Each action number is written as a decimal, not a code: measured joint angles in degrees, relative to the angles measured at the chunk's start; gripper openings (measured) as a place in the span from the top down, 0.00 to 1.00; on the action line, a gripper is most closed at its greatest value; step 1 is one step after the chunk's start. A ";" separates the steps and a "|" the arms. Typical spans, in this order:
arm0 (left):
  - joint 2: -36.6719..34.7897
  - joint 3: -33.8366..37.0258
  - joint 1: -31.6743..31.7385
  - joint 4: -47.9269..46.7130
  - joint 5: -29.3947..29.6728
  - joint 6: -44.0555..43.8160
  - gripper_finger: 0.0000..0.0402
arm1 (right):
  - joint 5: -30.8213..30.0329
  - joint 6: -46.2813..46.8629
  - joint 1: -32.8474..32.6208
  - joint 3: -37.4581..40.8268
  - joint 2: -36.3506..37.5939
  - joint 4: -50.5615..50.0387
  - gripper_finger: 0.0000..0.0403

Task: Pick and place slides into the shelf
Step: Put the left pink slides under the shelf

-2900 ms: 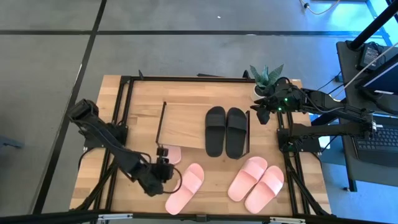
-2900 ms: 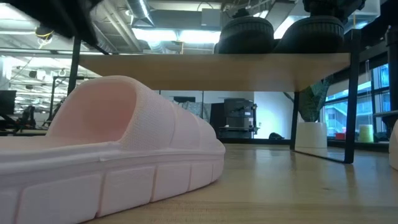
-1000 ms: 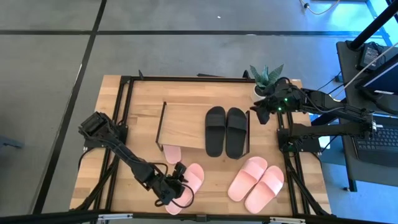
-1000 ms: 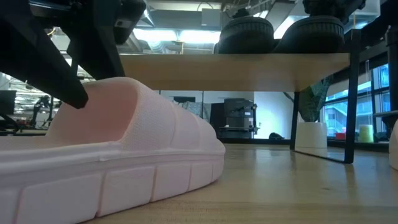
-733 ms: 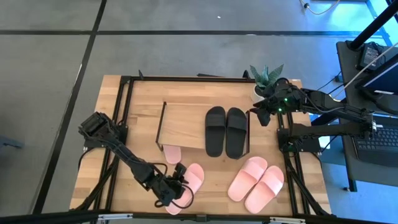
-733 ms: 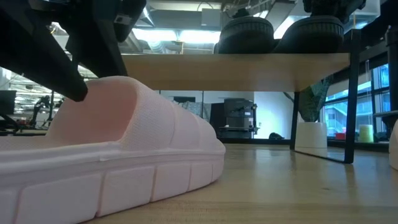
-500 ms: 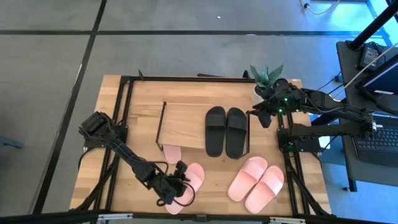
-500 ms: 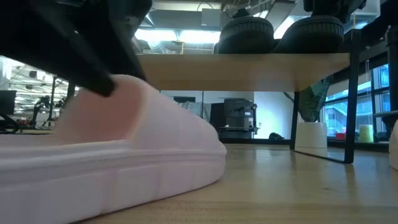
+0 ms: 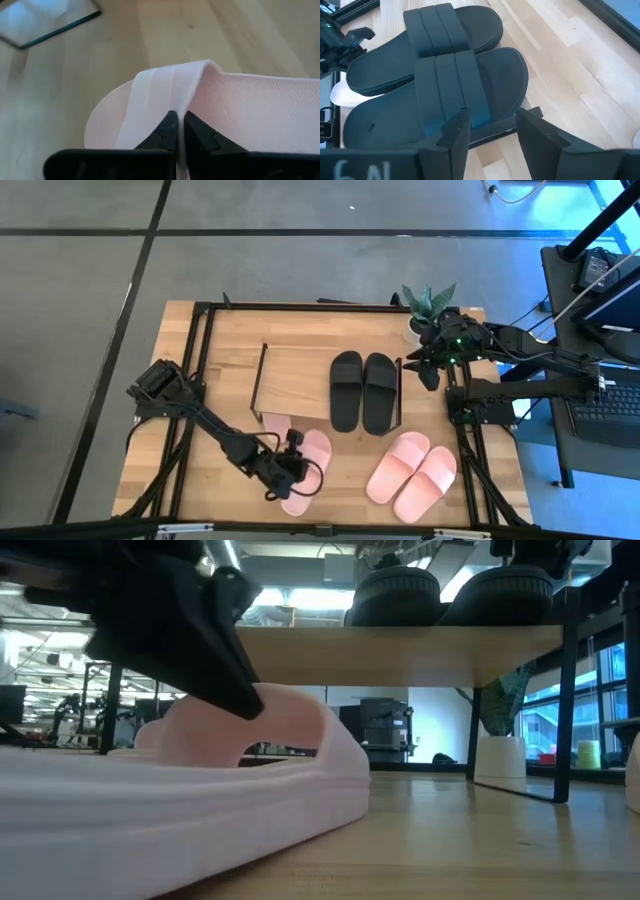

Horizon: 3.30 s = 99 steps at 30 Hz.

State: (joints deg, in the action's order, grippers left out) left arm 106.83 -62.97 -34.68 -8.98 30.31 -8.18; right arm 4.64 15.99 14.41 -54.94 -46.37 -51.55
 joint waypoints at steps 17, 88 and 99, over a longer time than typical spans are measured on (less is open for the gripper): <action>-0.39 -7.49 4.45 -12.33 14.08 -9.92 0.99 | -0.07 0.15 0.04 0.00 0.00 0.72 0.60; 4.63 -15.84 4.48 -3.53 -6.17 -7.66 0.62 | -0.11 -1.50 0.02 0.00 -0.02 0.67 0.60; 12.52 -15.84 4.79 0.82 -8.83 -16.75 0.62 | -0.09 -1.70 0.02 0.00 -0.02 -0.26 0.60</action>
State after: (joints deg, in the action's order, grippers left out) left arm 119.35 -78.81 -29.89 -8.16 21.48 -24.94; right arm 4.56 14.28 14.44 -54.94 -46.39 -51.81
